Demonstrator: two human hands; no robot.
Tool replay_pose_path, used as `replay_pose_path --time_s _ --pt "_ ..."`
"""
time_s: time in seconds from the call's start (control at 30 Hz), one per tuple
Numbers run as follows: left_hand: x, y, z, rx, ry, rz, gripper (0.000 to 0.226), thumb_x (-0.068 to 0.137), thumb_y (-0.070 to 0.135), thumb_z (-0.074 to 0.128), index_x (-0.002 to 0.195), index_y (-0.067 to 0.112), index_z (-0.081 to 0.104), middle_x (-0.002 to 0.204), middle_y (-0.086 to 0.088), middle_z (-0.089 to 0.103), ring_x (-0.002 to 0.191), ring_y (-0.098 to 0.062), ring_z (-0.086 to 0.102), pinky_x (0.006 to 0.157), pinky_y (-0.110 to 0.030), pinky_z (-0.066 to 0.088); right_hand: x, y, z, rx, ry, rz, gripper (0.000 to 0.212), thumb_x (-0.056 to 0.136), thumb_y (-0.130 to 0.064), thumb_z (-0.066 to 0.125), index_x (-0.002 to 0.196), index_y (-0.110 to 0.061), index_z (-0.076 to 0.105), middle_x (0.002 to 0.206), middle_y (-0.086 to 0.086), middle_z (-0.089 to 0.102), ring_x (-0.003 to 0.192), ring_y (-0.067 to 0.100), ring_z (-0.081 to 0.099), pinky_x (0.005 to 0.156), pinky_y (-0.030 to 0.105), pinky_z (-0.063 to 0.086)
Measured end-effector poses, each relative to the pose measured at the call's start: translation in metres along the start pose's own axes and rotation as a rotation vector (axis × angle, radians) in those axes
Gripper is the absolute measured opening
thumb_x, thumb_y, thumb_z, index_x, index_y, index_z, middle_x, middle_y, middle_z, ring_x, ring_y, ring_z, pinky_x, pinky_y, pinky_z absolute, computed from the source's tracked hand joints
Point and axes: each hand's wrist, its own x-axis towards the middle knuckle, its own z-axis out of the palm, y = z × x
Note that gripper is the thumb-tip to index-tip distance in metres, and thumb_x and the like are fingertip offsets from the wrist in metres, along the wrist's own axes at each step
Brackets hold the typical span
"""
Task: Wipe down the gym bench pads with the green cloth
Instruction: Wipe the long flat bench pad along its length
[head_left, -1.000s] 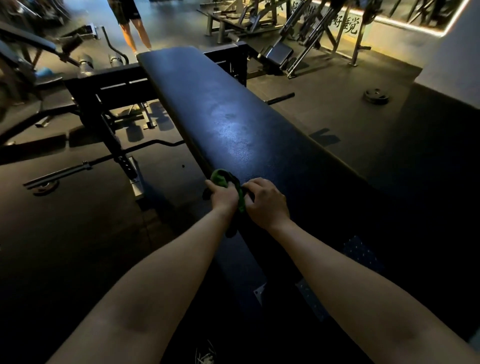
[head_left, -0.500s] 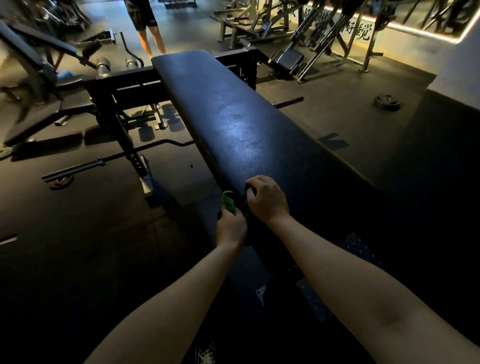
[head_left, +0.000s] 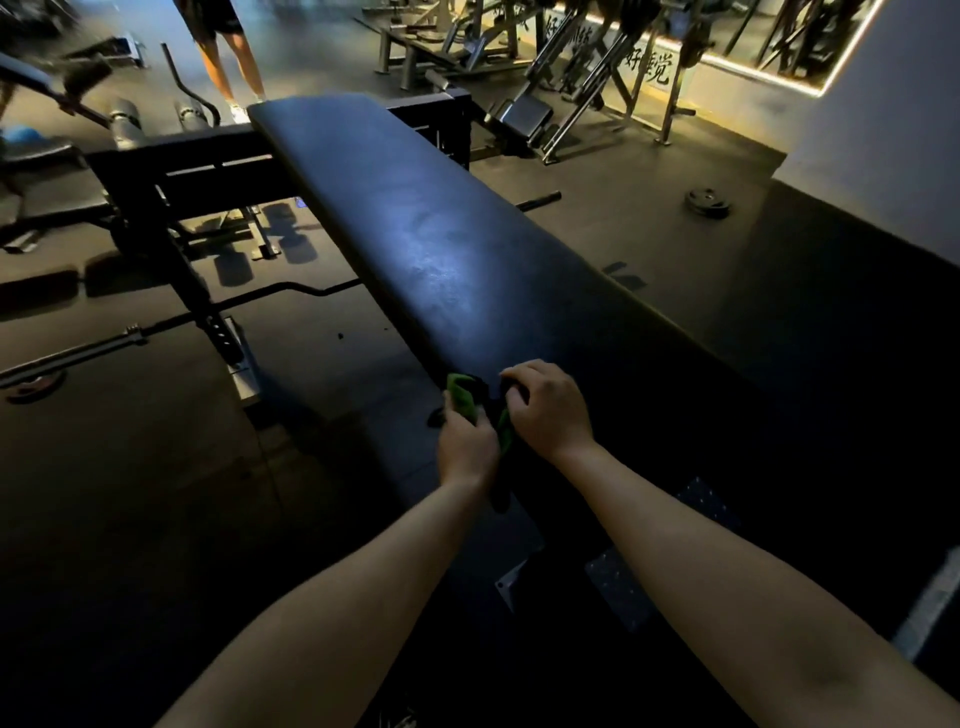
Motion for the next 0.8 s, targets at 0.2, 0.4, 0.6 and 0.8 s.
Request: replay_pose_path --time_s 0.2,0.4,0.6,0.8 --pt "0.001 -0.012 -0.054 -0.002 -0.075 0.229 0.007 0.100 0.018 0.057 0.103 0.019 0.064 0.079 0.013 0.060 0.076 -0.008 0.060 0.059 -0.008 0.038 0.015 -0.050 0.026 0.025 -0.002 0.047 0.030 0.088 -0.022 0.054 0.115 -0.017 0.069 0.098 0.006 0.066 0.092 0.028 0.061 0.086 0.043 0.048" --pt "0.073 0.037 -0.094 -0.600 -0.158 -0.002 0.044 0.085 0.032 0.062 0.124 0.021 0.044 0.108 -0.013 0.065 0.096 -0.028 0.068 0.081 -0.044 0.059 0.045 -0.099 0.045 0.539 -0.007 0.105 0.029 0.099 -0.028 0.051 0.127 -0.019 0.047 0.120 0.006 0.054 0.100 0.013 0.058 0.080 0.029 0.051" --pt "0.134 0.066 -0.109 -0.628 -0.354 0.173 0.018 0.093 0.019 0.053 0.107 0.013 0.063 0.096 -0.011 0.068 0.089 -0.025 0.066 0.080 -0.037 0.055 0.091 -0.103 0.064 0.464 -0.025 -0.006 0.053 0.077 0.003 0.061 0.123 -0.022 0.050 0.117 0.006 0.050 0.098 0.014 0.058 0.080 0.028 0.056" --pt "0.185 0.089 -0.092 -0.022 -0.257 0.599 0.019 0.093 0.030 0.065 0.111 0.030 0.067 0.094 0.005 0.071 0.085 -0.010 0.069 0.079 -0.034 0.059 0.142 -0.091 0.073 0.423 0.228 0.198 0.014 0.091 -0.034 0.065 0.104 -0.028 0.066 0.112 0.013 0.060 0.097 0.025 0.065 0.084 0.042 0.057"
